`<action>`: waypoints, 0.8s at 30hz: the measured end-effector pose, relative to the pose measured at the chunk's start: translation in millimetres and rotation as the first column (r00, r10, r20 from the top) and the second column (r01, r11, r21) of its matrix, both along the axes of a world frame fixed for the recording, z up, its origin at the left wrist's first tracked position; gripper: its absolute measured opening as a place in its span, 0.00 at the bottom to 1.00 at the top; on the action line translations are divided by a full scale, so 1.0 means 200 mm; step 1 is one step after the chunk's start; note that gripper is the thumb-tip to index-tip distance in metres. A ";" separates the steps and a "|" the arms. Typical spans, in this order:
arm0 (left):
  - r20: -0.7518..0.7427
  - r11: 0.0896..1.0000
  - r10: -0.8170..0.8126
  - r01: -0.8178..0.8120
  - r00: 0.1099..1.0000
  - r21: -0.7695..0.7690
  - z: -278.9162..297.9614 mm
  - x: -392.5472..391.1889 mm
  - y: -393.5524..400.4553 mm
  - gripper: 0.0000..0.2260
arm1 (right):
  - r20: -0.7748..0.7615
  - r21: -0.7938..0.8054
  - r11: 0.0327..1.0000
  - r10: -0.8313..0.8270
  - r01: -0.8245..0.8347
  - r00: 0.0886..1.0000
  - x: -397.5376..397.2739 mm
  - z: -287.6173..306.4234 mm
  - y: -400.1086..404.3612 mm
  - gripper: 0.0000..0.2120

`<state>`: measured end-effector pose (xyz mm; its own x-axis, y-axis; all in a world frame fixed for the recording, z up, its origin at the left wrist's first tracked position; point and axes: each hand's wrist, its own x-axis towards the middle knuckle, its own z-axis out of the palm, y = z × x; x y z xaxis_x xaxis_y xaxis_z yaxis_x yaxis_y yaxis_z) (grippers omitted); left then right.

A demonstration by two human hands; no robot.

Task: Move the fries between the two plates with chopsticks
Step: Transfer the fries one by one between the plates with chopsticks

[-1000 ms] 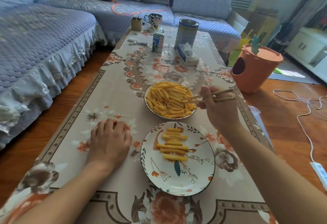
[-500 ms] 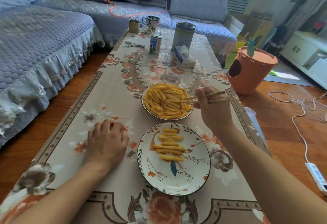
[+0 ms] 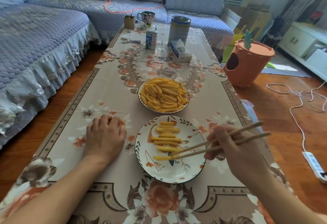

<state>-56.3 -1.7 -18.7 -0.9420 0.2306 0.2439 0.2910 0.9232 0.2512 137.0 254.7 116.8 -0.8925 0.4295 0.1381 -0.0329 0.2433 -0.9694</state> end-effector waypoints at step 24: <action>-0.016 1.000 -0.003 0.003 1.000 -0.004 -0.01 0.00 0.00 0.17 | -0.068 0.181 0.984 0.024 -0.012 0.997 -0.03 0.02 -0.03 0.10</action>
<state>-56.0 -2.1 -20.6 -0.9372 0.2342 0.2584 0.2976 0.9233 0.2427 131.8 249.2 121.3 -0.8854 0.3760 0.2734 -0.1044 0.4123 -0.9051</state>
